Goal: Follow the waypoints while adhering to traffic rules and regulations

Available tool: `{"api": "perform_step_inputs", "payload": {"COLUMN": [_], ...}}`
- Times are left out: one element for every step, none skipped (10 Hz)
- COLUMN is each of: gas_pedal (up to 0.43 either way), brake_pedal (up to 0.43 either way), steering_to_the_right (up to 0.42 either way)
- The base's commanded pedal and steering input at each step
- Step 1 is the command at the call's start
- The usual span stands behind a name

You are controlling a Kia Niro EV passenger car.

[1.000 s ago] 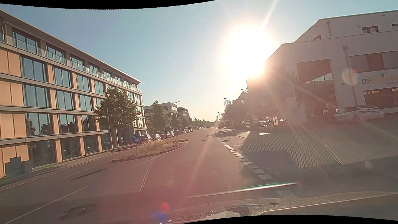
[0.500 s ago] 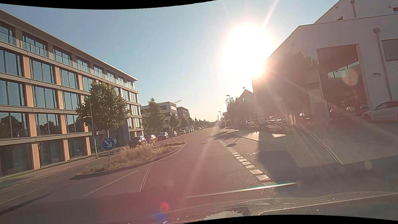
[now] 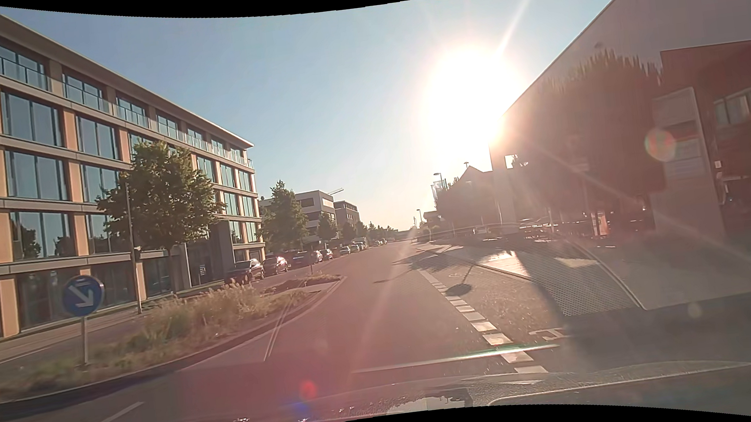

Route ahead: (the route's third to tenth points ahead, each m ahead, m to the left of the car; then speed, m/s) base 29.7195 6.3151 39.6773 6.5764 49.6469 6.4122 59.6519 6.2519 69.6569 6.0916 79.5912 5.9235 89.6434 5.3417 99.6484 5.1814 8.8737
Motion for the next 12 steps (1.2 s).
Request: {"api": "perform_step_inputs", "payload": {"gas_pedal": [0.110,0.110,0.118,0.118,0.118,0.118,0.118,0.130,0.130,0.138,0.150,0.150], "brake_pedal": [0.000,0.000,0.000,0.000,0.000,0.000,0.000,0.000,0.000,0.000,0.000,0.000], "steering_to_the_right": [-0.007,-0.008,-0.009,-0.009,-0.009,-0.008,-0.008,-0.007,-0.007,-0.006,-0.006,-0.006]}}
